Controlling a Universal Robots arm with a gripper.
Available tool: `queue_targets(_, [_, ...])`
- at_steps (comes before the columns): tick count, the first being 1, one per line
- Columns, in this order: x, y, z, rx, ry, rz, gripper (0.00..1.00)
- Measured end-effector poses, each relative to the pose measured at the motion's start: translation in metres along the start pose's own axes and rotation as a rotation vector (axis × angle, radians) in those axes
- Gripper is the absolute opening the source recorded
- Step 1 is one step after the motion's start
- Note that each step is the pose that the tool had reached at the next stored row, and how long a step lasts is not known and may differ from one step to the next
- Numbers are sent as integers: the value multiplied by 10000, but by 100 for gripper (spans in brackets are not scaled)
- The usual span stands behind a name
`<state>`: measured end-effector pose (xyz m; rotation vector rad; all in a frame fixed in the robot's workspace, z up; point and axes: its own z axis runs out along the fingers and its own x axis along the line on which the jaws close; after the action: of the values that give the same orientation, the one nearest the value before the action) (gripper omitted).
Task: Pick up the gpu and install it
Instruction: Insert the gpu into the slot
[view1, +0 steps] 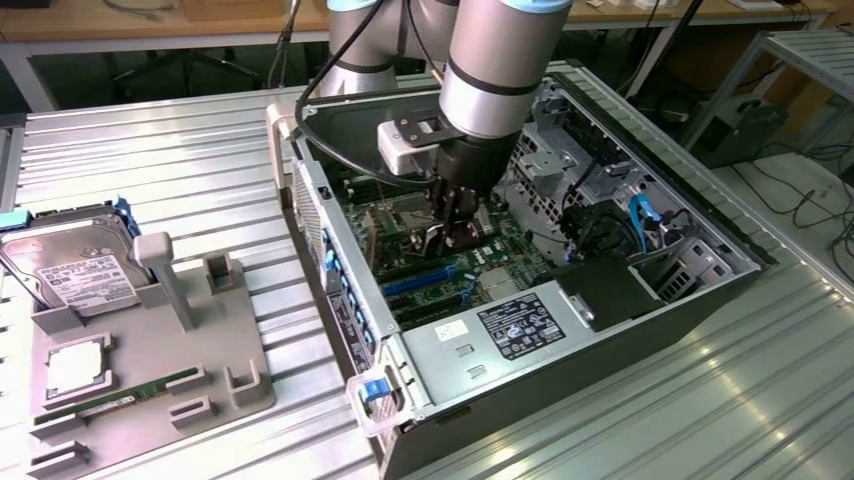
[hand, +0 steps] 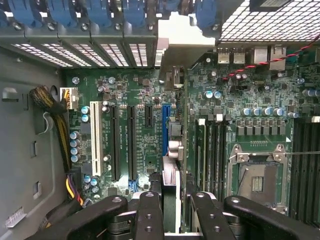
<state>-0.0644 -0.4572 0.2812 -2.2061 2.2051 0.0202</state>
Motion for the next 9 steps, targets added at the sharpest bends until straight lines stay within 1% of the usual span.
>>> queue_targets(2, [0,1,9,-1,24,-2,27])
queue_targets(3, [1,2,10,-1,25,-1,27])
queue_targets(7, [7,31,14,0,21,0,27])
queue_targets(9, [11,36,26,0,6,-1,27])
